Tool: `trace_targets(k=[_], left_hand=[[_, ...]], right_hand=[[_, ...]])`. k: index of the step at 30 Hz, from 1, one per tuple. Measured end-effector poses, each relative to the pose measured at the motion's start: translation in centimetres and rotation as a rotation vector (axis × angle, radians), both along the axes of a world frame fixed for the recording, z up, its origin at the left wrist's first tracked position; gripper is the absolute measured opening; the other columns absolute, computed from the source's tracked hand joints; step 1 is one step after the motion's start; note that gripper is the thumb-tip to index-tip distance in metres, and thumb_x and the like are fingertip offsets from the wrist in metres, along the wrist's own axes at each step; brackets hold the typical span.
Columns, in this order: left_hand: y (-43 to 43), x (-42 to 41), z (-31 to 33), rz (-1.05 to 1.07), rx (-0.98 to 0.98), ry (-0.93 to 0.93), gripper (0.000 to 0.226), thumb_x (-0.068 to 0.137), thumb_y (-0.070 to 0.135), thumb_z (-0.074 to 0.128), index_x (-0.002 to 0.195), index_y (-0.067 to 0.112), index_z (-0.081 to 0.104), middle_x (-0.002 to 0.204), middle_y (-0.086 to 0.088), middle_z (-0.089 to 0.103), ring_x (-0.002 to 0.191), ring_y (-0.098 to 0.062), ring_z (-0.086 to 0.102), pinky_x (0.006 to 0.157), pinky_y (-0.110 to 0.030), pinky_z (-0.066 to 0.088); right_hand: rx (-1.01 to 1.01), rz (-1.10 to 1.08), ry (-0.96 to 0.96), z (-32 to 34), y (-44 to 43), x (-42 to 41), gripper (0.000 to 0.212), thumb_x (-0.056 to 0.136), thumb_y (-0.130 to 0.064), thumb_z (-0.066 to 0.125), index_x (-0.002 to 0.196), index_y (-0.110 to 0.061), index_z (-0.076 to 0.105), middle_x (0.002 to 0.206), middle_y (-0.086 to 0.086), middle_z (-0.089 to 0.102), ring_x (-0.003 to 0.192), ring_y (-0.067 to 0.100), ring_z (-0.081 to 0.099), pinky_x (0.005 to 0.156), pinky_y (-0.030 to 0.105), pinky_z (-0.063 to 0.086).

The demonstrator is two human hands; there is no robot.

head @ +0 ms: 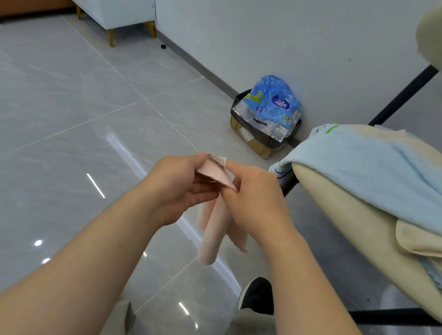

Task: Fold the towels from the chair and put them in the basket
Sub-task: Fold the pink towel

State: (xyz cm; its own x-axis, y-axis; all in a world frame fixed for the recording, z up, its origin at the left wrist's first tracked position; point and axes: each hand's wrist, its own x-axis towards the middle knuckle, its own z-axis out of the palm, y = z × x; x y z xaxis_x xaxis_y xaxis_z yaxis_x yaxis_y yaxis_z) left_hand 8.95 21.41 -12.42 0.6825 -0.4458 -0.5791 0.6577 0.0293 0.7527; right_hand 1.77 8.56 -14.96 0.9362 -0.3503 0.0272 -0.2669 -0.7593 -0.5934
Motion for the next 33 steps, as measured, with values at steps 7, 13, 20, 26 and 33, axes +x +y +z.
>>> trace_targets(k=[7,13,20,26,33], left_hand=[[0.1,0.3,-0.3,-0.004,0.041,-0.082,0.031,0.106,0.016,0.046,0.118,-0.01,0.058,0.108,-0.027,0.069,0.09,-0.032,0.074,0.081,-0.04,0.061],[0.2,0.4,-0.3,-0.002,0.07,-0.114,0.026,0.102,0.005,0.046,0.119,-0.011,0.058,0.102,-0.025,0.071,0.082,-0.029,0.076,0.071,-0.035,0.063],[-0.1,0.5,-0.9,0.038,0.025,-0.106,0.034,0.099,0.028,0.06,0.106,-0.005,0.068,0.096,-0.021,0.075,0.089,-0.029,0.075,0.085,-0.04,0.06],[-0.4,0.6,-1.6,0.164,0.095,-0.122,0.034,0.099,0.027,0.06,0.115,-0.003,0.064,0.097,-0.02,0.072,0.078,-0.025,0.072,0.064,-0.031,0.063],[0.5,1.5,-1.2,0.282,0.18,-0.384,0.018,0.097,0.021,0.063,0.085,0.009,0.07,0.089,-0.017,0.073,0.082,-0.025,0.072,0.071,-0.036,0.063]], right_hand=[[0.045,0.044,-0.035,0.3,0.2,-0.1,0.054,0.093,-0.032,0.055,0.142,-0.046,0.04,0.08,-0.011,0.062,0.086,0.014,0.061,0.079,0.042,0.054],[0.038,0.046,-0.033,0.1,0.2,-0.1,0.043,0.091,-0.031,0.054,0.133,-0.044,0.052,0.092,-0.012,0.059,0.091,0.015,0.06,0.081,0.04,0.053],[0.04,0.052,-0.048,0.0,0.0,-0.1,0.04,0.095,-0.032,0.059,0.134,-0.04,0.062,0.116,-0.007,0.069,0.104,0.012,0.061,0.089,0.033,0.051],[0.192,0.103,-0.065,0.7,0.9,-0.2,0.04,0.086,-0.025,0.069,0.121,-0.044,0.059,0.081,-0.012,0.066,0.077,0.005,0.06,0.069,0.025,0.05],[0.171,0.033,0.243,0.0,1.0,0.1,0.031,0.082,-0.01,0.053,0.105,-0.031,0.051,0.092,-0.003,0.059,0.082,0.019,0.059,0.06,0.033,0.046]])
